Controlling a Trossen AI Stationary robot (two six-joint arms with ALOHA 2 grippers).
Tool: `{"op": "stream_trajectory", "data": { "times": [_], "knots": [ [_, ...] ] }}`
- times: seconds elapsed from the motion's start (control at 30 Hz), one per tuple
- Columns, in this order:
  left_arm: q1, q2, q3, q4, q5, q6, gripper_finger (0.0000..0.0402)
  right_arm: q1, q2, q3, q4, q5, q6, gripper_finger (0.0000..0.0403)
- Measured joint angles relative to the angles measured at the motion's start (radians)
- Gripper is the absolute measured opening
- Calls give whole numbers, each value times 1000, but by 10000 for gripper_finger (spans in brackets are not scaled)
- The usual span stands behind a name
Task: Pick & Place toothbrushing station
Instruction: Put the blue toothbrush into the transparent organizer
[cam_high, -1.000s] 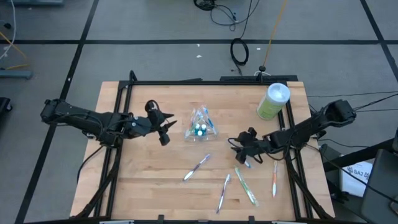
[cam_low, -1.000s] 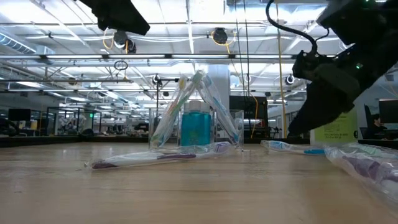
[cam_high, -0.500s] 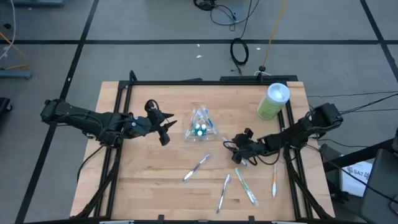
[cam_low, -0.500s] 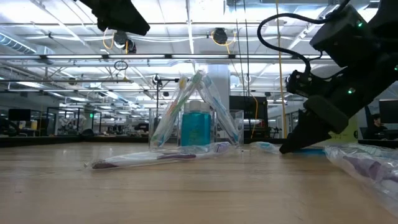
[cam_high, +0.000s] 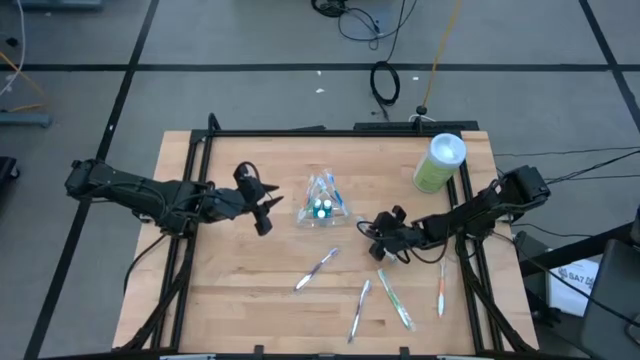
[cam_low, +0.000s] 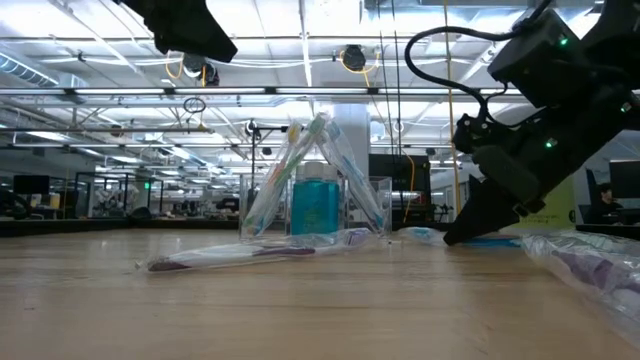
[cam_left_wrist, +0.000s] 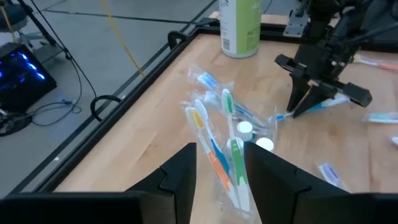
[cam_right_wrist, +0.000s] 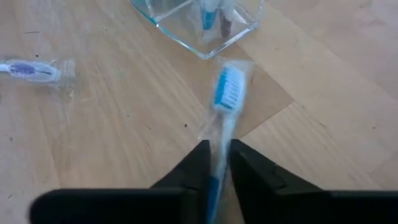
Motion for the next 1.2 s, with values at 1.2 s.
{"op": "stream_trajectory", "data": {
  "times": [1.2],
  "knots": [
    [-72,49,0,15,42,-70,141,-14,-283,-2,997,-71,-849,1]
  ]
}}
